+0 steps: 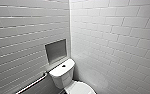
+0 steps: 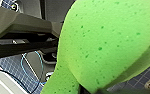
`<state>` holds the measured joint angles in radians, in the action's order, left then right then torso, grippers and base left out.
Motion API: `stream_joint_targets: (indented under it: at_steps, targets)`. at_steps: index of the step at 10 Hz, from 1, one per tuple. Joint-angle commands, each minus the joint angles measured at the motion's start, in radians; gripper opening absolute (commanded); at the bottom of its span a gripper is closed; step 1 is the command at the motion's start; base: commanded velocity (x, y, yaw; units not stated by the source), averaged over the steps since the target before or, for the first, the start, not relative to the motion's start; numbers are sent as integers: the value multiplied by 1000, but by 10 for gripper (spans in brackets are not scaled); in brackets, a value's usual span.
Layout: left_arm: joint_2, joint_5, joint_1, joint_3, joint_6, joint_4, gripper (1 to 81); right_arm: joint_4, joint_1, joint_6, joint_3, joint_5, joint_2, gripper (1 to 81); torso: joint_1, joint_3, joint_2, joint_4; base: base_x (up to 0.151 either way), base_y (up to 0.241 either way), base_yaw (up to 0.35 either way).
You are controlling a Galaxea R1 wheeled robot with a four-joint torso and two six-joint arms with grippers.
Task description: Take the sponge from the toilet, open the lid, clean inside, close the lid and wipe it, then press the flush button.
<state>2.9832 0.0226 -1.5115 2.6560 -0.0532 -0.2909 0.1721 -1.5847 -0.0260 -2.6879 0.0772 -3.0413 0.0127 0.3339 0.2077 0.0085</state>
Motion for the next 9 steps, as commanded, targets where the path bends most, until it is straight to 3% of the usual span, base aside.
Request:
stream_joint_targets:
  at_steps: [1,9]
  targets:
    - [-7,-55,30,-4,6,9,811,6,22,-5,5,-65,2,10,0,0,0,0,75,0,0]
    - [-6,-53,30,-5,6,9,811,9,19,-5,1,-65,2,10,-2,0,0,0,88,0,0]
